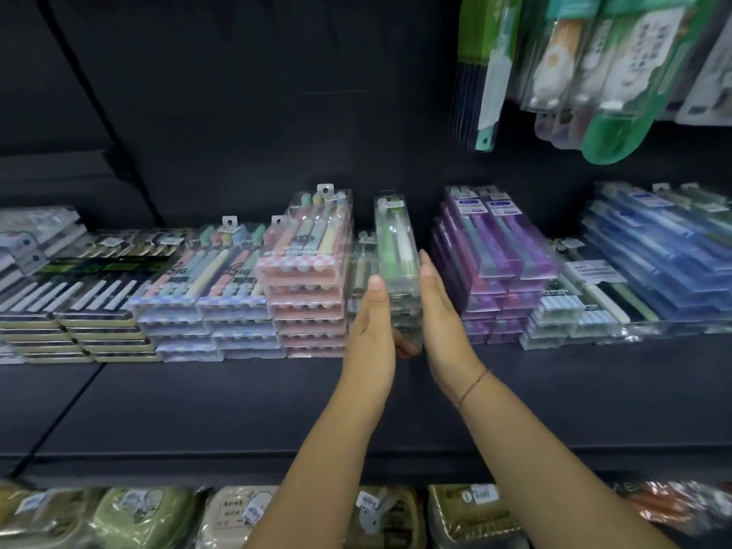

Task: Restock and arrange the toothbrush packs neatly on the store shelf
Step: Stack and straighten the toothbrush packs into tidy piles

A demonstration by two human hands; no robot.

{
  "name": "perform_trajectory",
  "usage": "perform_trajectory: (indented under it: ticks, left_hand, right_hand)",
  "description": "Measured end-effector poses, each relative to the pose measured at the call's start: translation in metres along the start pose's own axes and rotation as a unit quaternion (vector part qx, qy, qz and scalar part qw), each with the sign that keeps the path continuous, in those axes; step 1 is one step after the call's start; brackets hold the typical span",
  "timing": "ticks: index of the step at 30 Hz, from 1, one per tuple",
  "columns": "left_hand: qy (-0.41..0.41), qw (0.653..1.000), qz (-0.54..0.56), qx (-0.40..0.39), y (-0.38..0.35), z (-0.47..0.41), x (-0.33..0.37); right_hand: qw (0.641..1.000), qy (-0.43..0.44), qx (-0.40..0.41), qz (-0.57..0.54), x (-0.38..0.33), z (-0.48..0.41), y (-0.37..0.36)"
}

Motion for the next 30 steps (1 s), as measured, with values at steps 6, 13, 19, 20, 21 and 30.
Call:
perform_trajectory:
  ticks: [6,13,19,20,21,30]
  left_hand:
    - [-0.004,0.999,0.028,-0.033,-0.001,0.001,-0.002]
    - [-0.01,0.996,-0.091,-0.024,0.005,0.007,0.006]
    - [-0.089,0.977,-0.19,0.036,0.007,0.01,0.029]
    - [-0.089,0.978,-0.185,0.024,0.004,0.007,0.031]
    - [-0.088,0.98,-0.176,0.008,0.0,0.004,0.031]
    - [-0.052,0.99,-0.123,-0.035,-0.012,-0.007,0.026]
  right_hand:
    - [1.0,0.011,0.004,0.021,0.001,0.009,-0.003]
    - [1.0,0.012,0.011,0.019,0.004,0.013,-0.005]
    - [0.999,0.03,0.021,0.012,-0.006,0.008,0.005]
    - [0.999,0.032,0.018,0.012,-0.006,0.007,0.005]
    - [0.999,0.033,0.013,0.013,-0.008,0.006,0.005]
    - [1.0,0.013,-0.017,0.022,0.004,0.007,0.002]
Point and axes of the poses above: each hand's wrist, its own z-axis away from the middle knuckle, its own y-axis out of the back of the hand, x = y × z, the point moved 5 cm from there along -z, towards the middle knuckle, and after that the axes turned 7 degrees about -x, right-handed, at the moved point
